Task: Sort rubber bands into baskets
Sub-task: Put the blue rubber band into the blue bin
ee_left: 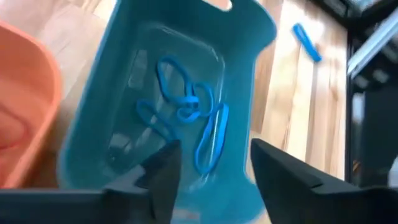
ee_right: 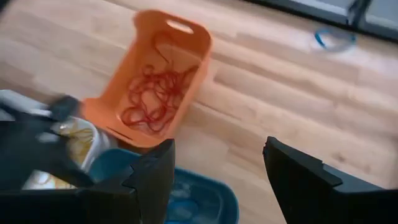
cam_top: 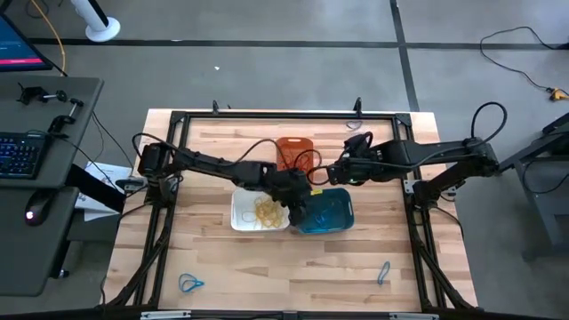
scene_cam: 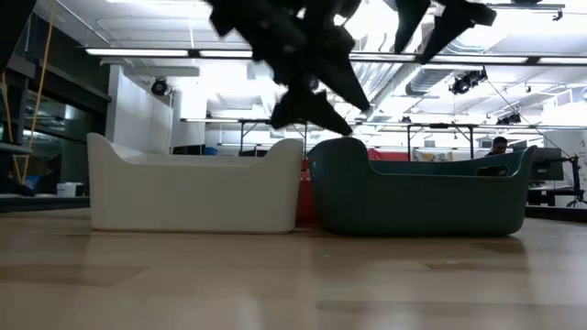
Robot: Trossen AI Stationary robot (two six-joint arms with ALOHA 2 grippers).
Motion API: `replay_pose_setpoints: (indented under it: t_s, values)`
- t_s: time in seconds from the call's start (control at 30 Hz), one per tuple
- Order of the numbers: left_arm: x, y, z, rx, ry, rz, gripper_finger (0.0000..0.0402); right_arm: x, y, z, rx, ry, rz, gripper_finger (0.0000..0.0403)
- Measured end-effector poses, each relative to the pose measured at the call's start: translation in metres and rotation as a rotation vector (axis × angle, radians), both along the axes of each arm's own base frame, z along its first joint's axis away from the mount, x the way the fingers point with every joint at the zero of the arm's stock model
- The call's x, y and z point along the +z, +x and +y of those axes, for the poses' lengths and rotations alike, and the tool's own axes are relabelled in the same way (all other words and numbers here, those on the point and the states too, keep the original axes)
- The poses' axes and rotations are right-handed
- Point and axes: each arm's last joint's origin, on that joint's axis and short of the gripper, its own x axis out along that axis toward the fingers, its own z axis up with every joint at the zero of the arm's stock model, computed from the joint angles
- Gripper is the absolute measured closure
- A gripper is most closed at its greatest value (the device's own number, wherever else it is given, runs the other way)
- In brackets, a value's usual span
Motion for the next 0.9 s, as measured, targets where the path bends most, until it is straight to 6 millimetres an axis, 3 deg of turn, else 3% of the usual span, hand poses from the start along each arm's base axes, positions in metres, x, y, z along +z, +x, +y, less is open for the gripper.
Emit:
replay_pose_setpoints:
  t_s: [0.13,0.23,0.4,0.53,0.7,0.8,0.9]
  values:
    - [0.048,-0.006,0.016,-0.062,0.099,0.023,0.0186,-0.013,-0.003,-0.019,-0.117,0.064,0.046,0.0169]
    - [0.087,-0.027,0.038,-0.05,0.159,-0.005,0.0178,-0.026,-0.007,-0.047,-0.178,0.108,0.119,0.0169]
    - [0.147,-0.089,0.079,0.139,0.251,-0.076,0.0176,-0.06,-0.017,-0.111,-0.243,0.189,0.163,0.0169]
    - [0.182,-0.146,0.087,0.302,0.258,-0.184,0.0176,-0.09,-0.033,-0.169,-0.375,0.225,0.005,0.0169]
    - [0.193,-0.199,0.075,0.424,0.232,-0.263,0.0176,-0.126,-0.071,-0.226,-0.7,0.272,-0.29,0.0169]
    - [0.187,-0.22,0.067,0.462,0.203,-0.283,0.0176,-0.142,-0.09,-0.244,-0.826,0.33,-0.361,0.0169]
    - [0.175,-0.233,0.063,0.484,0.173,-0.283,0.0176,-0.154,-0.096,-0.257,-0.887,0.363,-0.342,0.0169]
